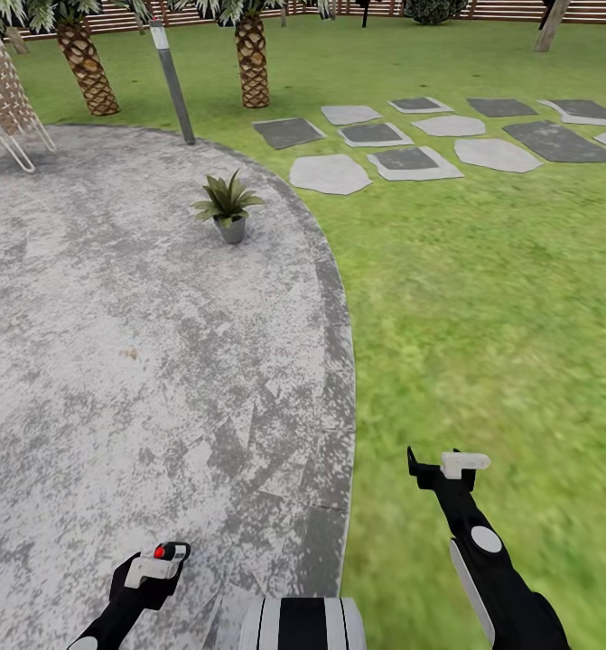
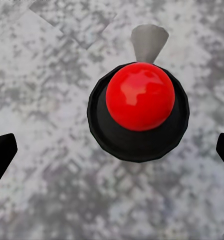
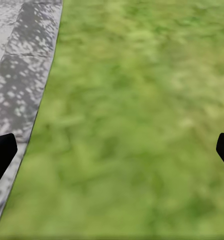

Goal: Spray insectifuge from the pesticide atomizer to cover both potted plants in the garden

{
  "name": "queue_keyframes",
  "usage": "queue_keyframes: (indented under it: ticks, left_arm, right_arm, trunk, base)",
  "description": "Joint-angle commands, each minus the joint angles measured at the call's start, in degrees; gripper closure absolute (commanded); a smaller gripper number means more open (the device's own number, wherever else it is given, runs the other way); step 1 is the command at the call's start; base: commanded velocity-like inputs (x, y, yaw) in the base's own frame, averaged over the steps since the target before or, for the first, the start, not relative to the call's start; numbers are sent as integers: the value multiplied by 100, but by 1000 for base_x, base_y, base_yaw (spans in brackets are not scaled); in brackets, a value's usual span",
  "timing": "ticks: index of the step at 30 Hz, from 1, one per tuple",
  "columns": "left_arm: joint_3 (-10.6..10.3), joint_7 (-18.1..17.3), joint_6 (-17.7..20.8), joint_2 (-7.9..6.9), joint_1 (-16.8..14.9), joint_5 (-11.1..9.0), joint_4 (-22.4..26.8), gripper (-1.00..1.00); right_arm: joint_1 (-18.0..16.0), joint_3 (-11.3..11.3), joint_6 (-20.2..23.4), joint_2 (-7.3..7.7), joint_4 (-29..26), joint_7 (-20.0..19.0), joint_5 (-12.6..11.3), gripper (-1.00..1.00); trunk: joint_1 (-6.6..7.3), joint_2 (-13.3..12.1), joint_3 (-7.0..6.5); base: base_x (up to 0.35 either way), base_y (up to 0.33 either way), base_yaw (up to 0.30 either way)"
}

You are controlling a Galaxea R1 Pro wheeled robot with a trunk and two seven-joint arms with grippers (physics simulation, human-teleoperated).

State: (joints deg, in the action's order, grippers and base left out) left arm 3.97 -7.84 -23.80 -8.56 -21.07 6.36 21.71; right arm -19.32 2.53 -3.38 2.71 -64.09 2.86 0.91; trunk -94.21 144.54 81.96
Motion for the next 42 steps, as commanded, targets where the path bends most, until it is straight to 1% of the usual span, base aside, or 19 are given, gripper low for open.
queue_keyframes:
  ticks: [1,9,24,32,42]
  left_arm:
    - [43,-25,-21,4,-2,59,-2,-100]
    - [43,-25,-22,4,-2,59,-1,-100]
    - [43,-25,-28,4,-2,62,0,-100]
    - [43,-25,-28,4,-2,67,0,-100]
    - [43,-25,-27,4,-2,74,-1,-100]
  right_arm:
    - [-2,-6,-14,2,5,22,9,-100]
    - [-2,-6,-15,2,3,22,9,-100]
    - [-2,-7,-14,2,2,21,8,-100]
    - [-2,-7,-22,2,3,19,8,-100]
    - [-2,-7,-22,2,2,20,6,-100]
  trunk:
    - [1,1,3]
    - [1,1,3]
    - [1,1,3]
    - [1,1,-33]
    - [1,1,-39]
  base:
    - [0,0,-13]
    - [0,0,-93]
    - [0,0,-3]
    - [0,0,-47]
    - [0,0,-5]
